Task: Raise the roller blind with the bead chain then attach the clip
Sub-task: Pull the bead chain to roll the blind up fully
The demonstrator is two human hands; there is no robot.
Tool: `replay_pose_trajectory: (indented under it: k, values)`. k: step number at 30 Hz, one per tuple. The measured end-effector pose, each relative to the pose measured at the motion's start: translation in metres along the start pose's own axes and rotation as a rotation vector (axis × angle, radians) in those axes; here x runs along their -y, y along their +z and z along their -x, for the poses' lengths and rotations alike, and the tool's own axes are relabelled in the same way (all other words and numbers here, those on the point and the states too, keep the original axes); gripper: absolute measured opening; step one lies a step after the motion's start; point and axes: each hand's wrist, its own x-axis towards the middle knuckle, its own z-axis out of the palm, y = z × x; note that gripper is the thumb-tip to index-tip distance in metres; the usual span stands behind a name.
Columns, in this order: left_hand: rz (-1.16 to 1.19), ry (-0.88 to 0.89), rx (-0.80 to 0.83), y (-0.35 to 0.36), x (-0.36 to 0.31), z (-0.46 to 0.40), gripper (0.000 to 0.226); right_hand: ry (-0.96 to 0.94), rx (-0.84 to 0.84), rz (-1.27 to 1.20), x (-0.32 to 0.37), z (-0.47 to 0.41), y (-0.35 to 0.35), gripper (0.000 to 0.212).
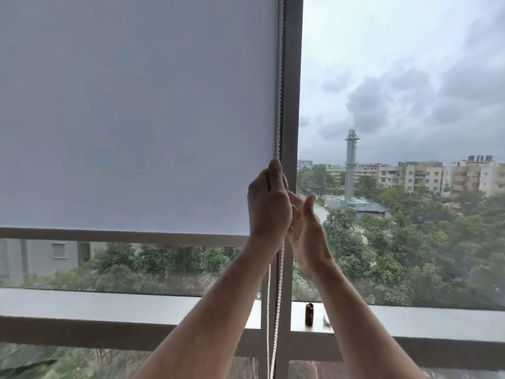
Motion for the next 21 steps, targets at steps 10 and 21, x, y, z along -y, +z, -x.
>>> replay_pose_trajectory:
  k: [10, 21]
  values:
    - [-0.133, 0.012, -0.033, -0.036, 0.083, 0.064, 0.046, -0.053, -0.075, 0.071, 0.081, -0.073, 0.067, 0.038]
    - [-0.030, -0.183, 0.159, -0.053, 0.093, 0.050, 0.054, -0.506, -0.446, 0.350, 0.047, -0.052, 0.083, 0.044]
